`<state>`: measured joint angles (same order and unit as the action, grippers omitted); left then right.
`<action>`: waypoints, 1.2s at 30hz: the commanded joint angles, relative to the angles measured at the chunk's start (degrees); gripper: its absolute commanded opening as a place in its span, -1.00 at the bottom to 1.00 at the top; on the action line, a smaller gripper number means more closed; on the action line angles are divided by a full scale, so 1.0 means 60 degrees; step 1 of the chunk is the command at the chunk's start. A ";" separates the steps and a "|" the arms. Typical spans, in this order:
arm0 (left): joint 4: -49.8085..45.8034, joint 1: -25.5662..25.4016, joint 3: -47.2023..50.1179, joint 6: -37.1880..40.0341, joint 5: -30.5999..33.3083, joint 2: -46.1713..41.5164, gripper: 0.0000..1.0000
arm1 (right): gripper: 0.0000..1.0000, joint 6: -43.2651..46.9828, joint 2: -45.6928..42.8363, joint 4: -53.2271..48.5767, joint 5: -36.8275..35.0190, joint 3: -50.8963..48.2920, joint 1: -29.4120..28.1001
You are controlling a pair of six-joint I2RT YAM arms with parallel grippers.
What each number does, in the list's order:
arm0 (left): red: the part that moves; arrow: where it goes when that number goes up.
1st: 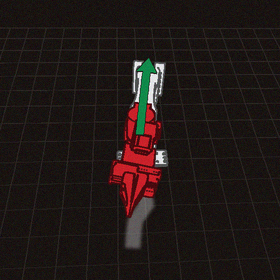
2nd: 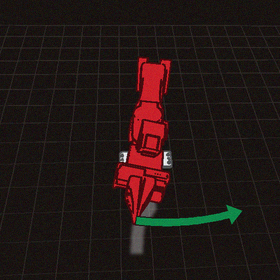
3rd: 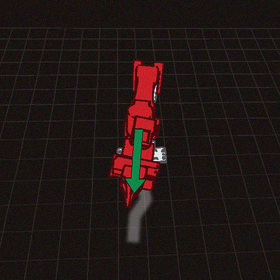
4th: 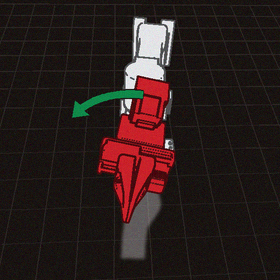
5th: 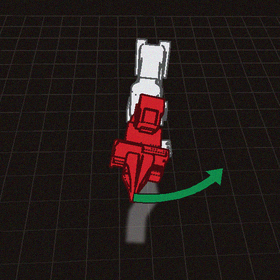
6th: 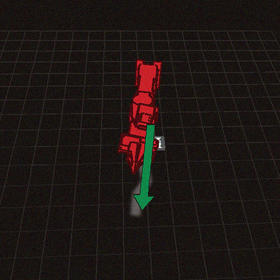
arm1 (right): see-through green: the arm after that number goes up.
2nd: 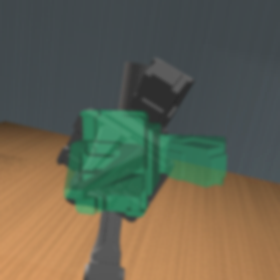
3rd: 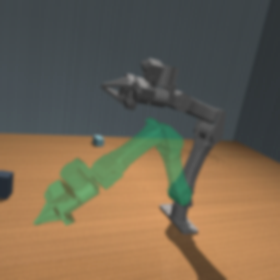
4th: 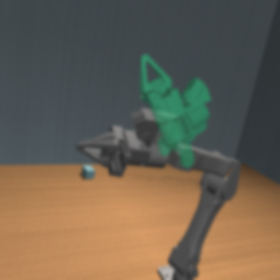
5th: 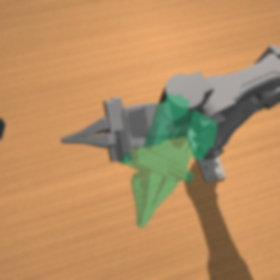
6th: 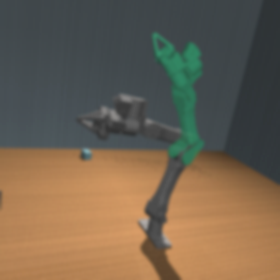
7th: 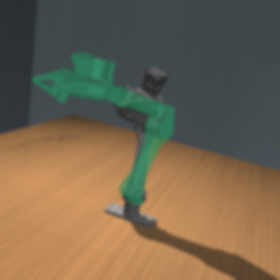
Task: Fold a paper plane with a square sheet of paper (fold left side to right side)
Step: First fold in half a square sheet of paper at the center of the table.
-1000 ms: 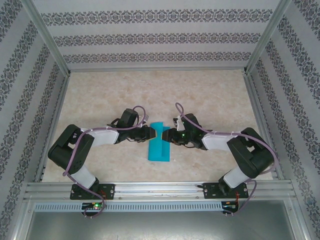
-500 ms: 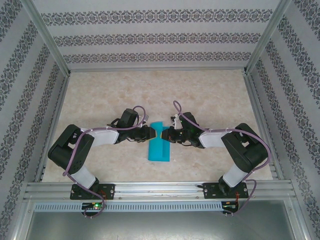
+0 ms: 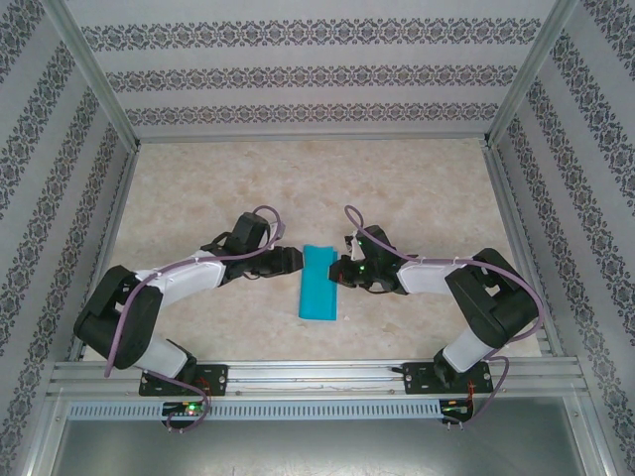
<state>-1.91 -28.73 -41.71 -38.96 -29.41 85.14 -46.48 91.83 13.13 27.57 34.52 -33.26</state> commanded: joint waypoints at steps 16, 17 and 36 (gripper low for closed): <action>-0.0573 -0.0893 -0.0996 0.0355 0.0359 0.1709 0.13 | -0.98 0.0431 -0.0064 -0.0627 -0.0431 0.0399 -0.0151; -0.0632 -0.0909 -0.1024 0.0378 0.0449 0.1771 0.12 | -0.98 0.0437 -0.0071 -0.0646 -0.0452 0.0399 -0.0148; -0.1161 -0.1521 -0.1331 0.0199 0.1608 0.3070 -0.14 | -0.38 0.0702 -0.1214 -0.1681 -0.1022 -0.0049 0.0317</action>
<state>-8.58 -35.64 -50.17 -37.71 -21.87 98.54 -43.81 87.61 5.87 23.97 35.40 -32.32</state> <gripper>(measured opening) 0.432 0.301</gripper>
